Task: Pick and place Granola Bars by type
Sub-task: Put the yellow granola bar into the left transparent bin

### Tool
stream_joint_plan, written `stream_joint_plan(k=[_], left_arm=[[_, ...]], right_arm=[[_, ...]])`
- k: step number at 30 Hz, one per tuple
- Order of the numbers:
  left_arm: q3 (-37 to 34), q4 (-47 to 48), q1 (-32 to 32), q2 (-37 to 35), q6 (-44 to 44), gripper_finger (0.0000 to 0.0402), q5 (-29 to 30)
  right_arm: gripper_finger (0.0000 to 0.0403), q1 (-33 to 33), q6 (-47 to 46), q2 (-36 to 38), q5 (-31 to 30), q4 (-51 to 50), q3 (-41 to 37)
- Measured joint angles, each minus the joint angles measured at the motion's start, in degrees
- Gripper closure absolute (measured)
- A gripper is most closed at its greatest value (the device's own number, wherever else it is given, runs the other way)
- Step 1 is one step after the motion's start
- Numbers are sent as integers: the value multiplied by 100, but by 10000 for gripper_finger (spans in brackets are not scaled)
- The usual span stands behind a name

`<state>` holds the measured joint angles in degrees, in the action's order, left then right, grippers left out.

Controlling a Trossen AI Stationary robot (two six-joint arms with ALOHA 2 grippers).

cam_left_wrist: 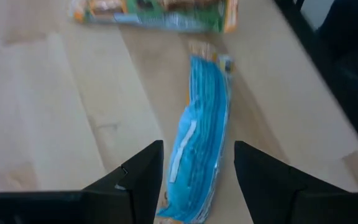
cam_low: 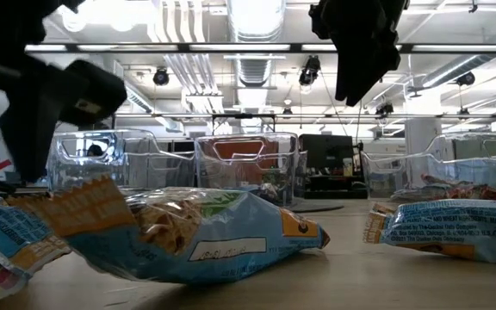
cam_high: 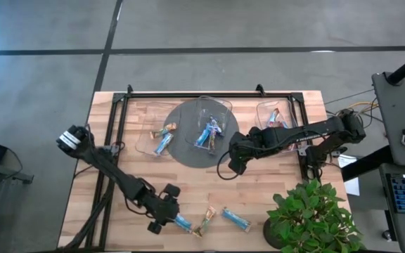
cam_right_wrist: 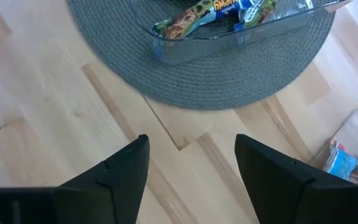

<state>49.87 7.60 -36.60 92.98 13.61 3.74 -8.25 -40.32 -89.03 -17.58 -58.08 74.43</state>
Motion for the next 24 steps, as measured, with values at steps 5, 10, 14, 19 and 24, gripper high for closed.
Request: stream_joint_plan(k=[5,10,14,19,24], left_arm=[[-5,11,0,213,20,223,1],[-13,7,0,367,15,223,3],[-29,193,-3,489,25,224,25],[-12,345,-4,514,159,248,75],[80,629,-2,432,499,305,266]], right_arm=[[177,0,2,0,0,-4,-11],[177,0,2,0,0,-10,-37],[177,0,2,0,2,-13,-82],[177,-1,2,0,119,-15,-169],[177,-15,2,0,137,-15,-261]])
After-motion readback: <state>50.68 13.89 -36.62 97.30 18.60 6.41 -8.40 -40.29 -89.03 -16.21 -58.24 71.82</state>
